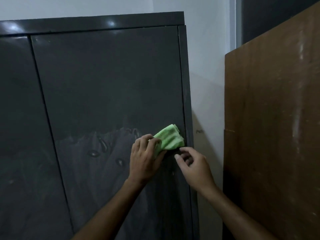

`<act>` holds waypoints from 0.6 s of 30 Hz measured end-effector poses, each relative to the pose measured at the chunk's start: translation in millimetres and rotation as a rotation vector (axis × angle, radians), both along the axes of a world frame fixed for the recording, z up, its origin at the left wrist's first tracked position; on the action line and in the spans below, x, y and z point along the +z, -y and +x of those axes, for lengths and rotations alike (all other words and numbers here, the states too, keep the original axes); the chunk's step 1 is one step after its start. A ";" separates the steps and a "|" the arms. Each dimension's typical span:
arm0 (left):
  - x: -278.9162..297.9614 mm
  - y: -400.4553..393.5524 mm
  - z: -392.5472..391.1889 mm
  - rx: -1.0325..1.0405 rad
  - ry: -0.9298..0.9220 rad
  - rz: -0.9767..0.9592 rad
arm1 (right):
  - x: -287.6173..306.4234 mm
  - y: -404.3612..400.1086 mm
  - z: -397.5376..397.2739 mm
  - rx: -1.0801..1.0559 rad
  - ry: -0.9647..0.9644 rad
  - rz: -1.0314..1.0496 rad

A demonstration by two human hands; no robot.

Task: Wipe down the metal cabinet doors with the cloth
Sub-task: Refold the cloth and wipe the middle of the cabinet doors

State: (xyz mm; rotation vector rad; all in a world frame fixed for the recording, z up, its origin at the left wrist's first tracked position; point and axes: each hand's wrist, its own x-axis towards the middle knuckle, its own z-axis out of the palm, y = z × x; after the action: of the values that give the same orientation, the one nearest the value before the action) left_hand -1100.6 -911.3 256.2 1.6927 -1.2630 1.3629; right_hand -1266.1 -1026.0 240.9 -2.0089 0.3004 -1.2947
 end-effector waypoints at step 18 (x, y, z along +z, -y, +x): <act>14.7 -65.8 -58.1 -1.072 -1.664 -0.263 | 20.8 -35.8 -5.3 0.467 -0.011 0.738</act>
State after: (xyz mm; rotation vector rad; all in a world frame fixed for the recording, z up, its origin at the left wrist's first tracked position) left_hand -1158.7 -845.4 270.9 0.9810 -0.5878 -0.5473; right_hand -1271.4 -990.2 261.6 -1.3429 0.2454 -0.7258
